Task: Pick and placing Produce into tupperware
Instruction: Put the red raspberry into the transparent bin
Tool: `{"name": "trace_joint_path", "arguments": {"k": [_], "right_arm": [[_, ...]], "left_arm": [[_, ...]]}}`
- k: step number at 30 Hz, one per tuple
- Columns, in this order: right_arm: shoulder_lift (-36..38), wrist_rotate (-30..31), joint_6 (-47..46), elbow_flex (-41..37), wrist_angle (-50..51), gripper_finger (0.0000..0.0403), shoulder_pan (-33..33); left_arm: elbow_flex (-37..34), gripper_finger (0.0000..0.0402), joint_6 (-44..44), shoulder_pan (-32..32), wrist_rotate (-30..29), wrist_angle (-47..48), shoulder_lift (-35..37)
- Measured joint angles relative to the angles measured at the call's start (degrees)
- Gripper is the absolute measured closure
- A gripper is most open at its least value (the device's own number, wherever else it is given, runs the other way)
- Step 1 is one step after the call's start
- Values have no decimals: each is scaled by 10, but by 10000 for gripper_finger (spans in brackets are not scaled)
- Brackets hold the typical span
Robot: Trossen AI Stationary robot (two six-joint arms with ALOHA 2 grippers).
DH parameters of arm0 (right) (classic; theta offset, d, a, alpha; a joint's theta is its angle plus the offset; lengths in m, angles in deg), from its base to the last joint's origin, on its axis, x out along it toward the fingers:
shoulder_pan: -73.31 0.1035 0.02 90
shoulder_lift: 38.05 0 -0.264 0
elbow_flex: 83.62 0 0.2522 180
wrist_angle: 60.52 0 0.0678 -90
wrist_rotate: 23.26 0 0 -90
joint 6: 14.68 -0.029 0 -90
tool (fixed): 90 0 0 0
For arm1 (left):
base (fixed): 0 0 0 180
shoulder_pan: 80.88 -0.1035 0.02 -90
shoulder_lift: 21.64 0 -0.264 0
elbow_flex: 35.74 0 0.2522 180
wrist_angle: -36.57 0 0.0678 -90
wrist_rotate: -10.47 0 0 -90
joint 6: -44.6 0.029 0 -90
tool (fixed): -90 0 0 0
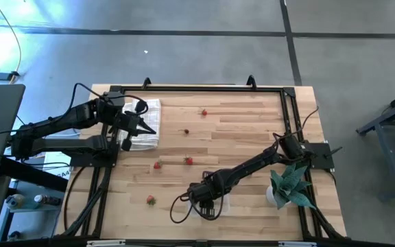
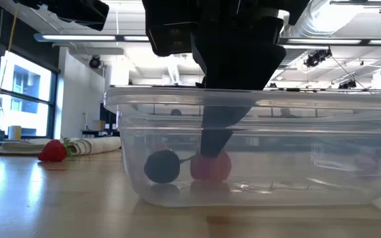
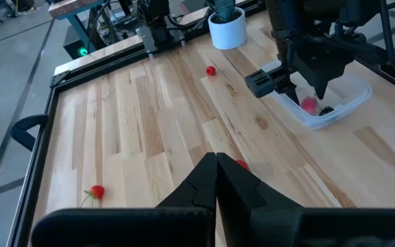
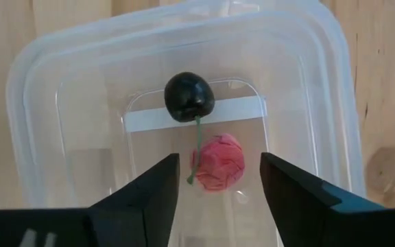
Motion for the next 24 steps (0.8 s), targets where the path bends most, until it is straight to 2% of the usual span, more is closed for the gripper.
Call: {"name": "trace_joint_path", "arguments": {"k": [6, 12, 17, 22, 24], "right_arm": [[-1, 0, 0, 26, 24, 206, 0], [-1, 11, 4, 128, 120, 206, 3], [-1, 82, 7, 243, 263, 206, 12], [-1, 170, -38, 346, 472, 206, 4], [4, 182, -59, 364, 488, 206, -9]], "left_arm": [[0, 401, 0, 0, 0, 0, 0], [0, 401, 0, 0, 0, 0, 0], [0, 401, 0, 0, 0, 0, 0], [0, 401, 0, 0, 0, 0, 0], [0, 401, 0, 0, 0, 0, 0]]}}
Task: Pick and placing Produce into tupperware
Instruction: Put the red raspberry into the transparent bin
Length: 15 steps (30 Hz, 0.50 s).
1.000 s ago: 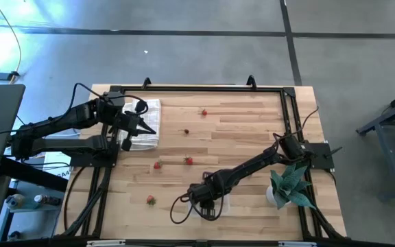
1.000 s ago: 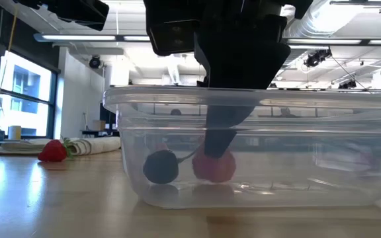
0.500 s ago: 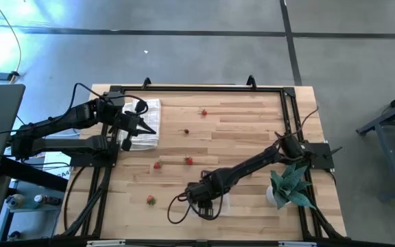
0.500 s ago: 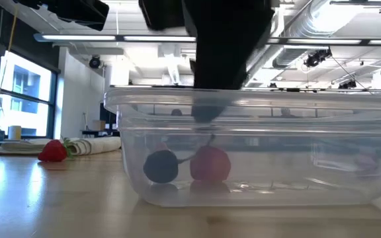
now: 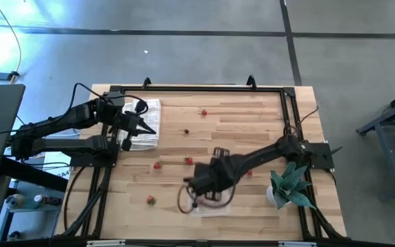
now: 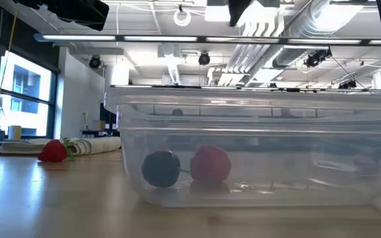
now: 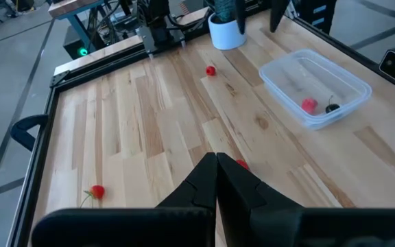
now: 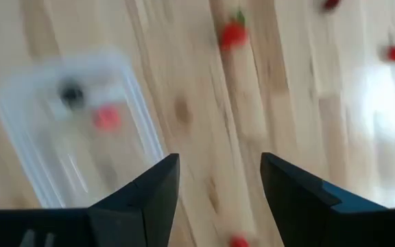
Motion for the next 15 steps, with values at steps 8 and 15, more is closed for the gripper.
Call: {"name": "trace_joint_path", "arguments": {"k": [8, 15], "right_arm": [[86, -8, -11, -89, -12, 206, -64], [265, -45, -124, -404, -83, 206, -114]], "left_arm": [[0, 401, 0, 0, -8, 0, 0], [0, 401, 0, 0, -47, 0, 0]]}}
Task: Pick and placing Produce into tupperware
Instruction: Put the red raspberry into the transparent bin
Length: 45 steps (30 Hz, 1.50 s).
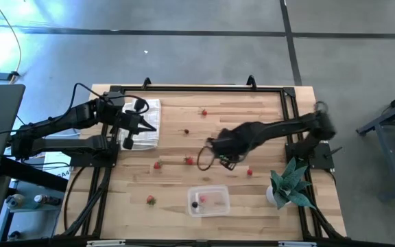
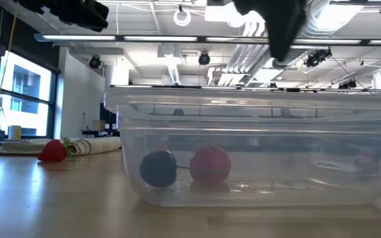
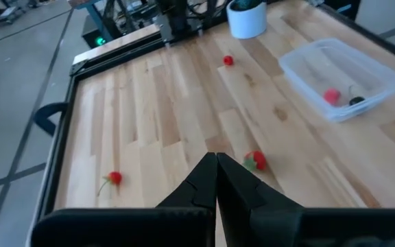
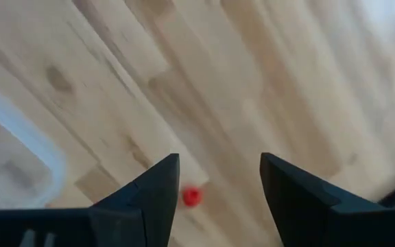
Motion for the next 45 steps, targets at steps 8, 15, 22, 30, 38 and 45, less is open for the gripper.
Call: {"name": "trace_joint_path", "arguments": {"k": [8, 15, 22, 30, 38, 45], "right_arm": [[161, -111, -195, -291, -257, 206, 22], [167, -137, -277, -381, -259, 205, 34], [166, -154, -293, -425, -323, 206, 35], [166, -149, -301, -451, -365, 206, 53], [163, -137, -349, -498, -416, 206, 82], [149, -135, -357, -516, -452, 206, 87]], "left_arm": [[0, 401, 0, 0, -45, 0, 0], [0, 401, 0, 0, -58, 0, 0], [0, 401, 0, 0, -58, 0, 0], [0, 401, 0, 0, -58, 0, 0], [0, 401, 0, 0, -58, 0, 0], [0, 401, 0, 0, -58, 0, 0]]}}
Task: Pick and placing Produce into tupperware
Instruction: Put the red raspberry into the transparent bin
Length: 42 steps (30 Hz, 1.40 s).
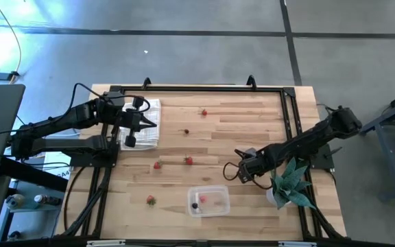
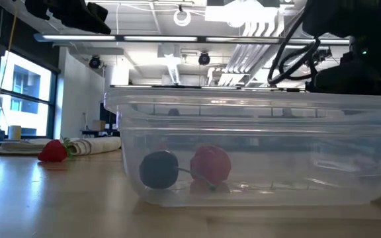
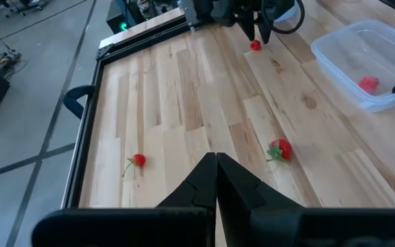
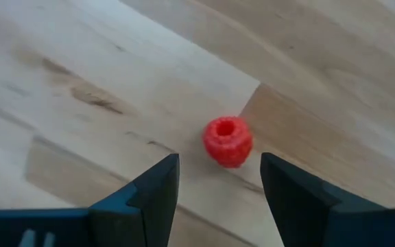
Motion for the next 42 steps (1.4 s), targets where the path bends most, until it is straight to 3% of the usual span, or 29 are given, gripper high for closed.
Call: {"name": "trace_joint_path", "arguments": {"k": [10, 23, 35, 42], "right_arm": [[-52, 14, 18, 3, -6, 206, -1], [-57, 40, 22, 13, 5, 208, 0], [-57, 55, 26, 13, 14, 259, 0], [-57, 56, 31, 13, 14, 263, -16]], "left_arm": [[0, 401, 0, 0, 0, 0, 0], [0, 401, 0, 0, 0, 0, 0], [0, 401, 0, 0, 0, 0, 0], [0, 401, 0, 0, 0, 0, 0]]}}
